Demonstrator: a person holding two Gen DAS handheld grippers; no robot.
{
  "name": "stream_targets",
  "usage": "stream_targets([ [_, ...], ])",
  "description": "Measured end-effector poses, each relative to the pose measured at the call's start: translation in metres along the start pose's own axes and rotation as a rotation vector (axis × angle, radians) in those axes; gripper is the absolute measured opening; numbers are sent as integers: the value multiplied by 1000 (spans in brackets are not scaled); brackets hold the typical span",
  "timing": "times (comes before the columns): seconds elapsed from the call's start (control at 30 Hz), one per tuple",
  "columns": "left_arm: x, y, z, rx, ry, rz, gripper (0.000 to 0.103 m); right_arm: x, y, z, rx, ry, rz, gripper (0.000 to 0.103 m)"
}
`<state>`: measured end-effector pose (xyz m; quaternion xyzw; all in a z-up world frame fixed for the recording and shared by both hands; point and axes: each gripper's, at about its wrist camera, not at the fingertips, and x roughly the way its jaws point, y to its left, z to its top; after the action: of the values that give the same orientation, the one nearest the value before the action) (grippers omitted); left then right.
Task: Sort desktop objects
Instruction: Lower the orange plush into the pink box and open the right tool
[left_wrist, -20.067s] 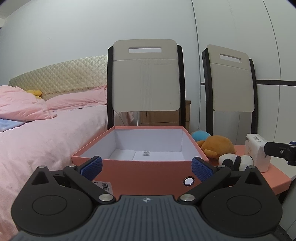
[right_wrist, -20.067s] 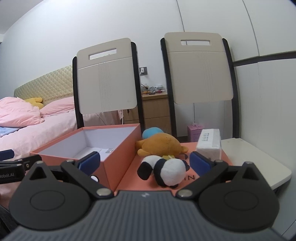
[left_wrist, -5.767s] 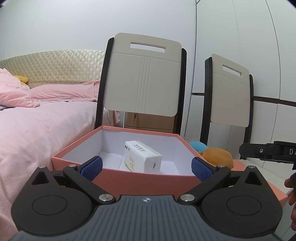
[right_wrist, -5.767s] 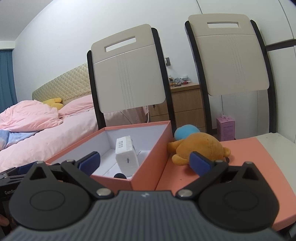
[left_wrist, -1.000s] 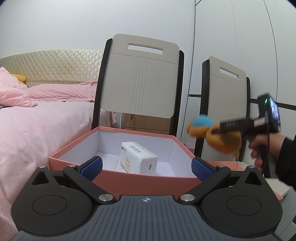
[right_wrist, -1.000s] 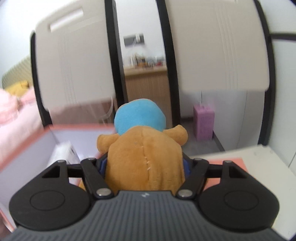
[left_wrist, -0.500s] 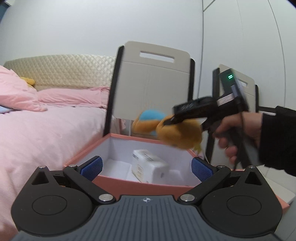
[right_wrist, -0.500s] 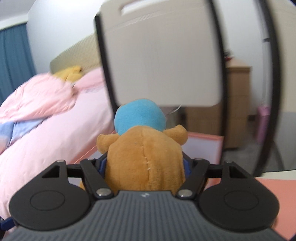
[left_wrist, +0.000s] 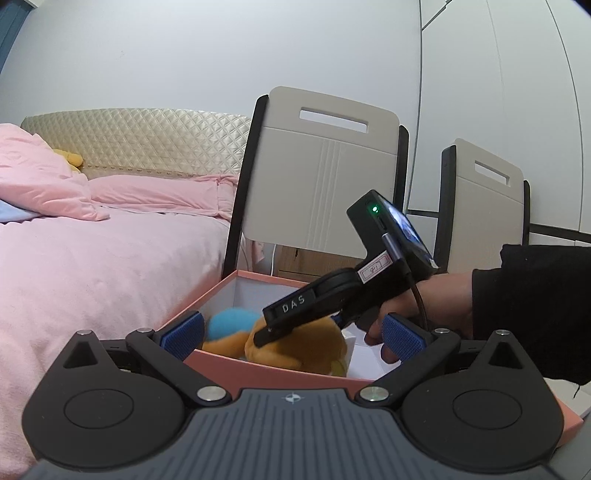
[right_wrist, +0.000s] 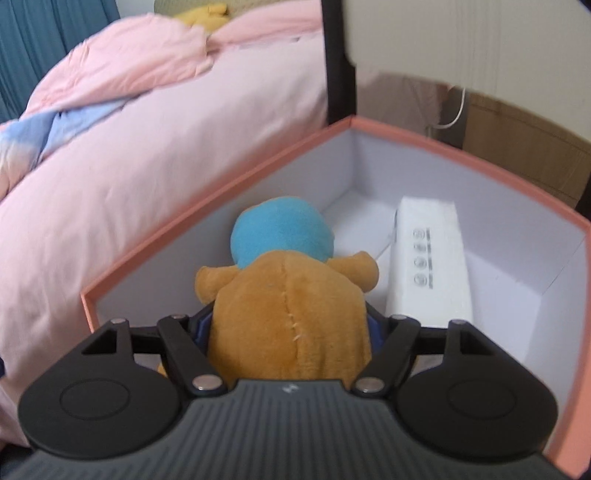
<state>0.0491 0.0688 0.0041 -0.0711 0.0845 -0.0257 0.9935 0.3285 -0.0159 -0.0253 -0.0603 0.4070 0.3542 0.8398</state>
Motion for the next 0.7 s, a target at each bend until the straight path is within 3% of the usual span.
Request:
stream_targets([
  [0.13,1,0,0,2,4,-5,103,-13,-4,1,19,-57,-8,93],
  [0.27,3,1,-1,3,7,-11,103,-36,-15,1,55,-110,-20,94],
  [0.43,3,-3,-2,12,14,-23,103,-81,-26,-5,89,-211,-65,103],
  [0.7,1,-10,-3,32,19,-39,103,-175,-31,-49,92,-401,-177,103],
])
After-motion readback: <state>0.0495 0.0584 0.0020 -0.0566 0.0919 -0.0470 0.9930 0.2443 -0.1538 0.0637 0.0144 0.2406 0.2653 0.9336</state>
